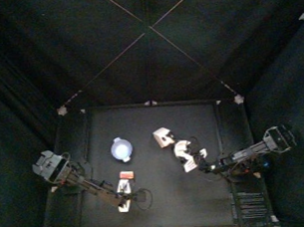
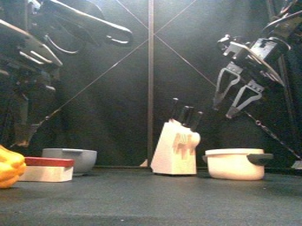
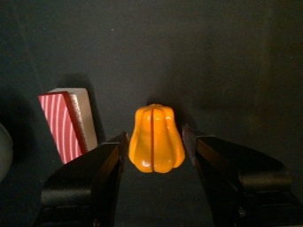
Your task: Grab squash
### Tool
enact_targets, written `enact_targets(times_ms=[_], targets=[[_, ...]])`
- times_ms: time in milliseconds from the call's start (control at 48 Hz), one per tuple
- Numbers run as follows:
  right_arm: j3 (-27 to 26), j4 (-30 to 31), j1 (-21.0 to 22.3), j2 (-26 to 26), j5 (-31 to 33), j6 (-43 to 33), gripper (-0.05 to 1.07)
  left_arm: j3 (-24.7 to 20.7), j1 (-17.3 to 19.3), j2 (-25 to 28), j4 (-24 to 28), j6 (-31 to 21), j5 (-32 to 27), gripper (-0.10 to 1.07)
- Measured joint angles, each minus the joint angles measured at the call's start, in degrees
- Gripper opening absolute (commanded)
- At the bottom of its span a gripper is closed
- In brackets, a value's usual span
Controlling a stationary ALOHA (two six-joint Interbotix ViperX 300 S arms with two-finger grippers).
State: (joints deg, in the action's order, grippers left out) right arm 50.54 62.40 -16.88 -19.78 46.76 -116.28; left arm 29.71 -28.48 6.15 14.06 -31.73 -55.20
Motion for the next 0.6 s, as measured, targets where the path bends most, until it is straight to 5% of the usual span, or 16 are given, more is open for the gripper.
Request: enact_targets(times_ms=[292,604], targets=[[0.0,0.0,0.09,0.18,0.0,0.0,0.87,2.55,4.66,0.79,-3.16,0.62,1.49,0.87],[0.0,0.0,0.09,0.0,0.0,0.0,0.87,3.16,5.19,1.23,-6.94,5.01,3.16,0.87]])
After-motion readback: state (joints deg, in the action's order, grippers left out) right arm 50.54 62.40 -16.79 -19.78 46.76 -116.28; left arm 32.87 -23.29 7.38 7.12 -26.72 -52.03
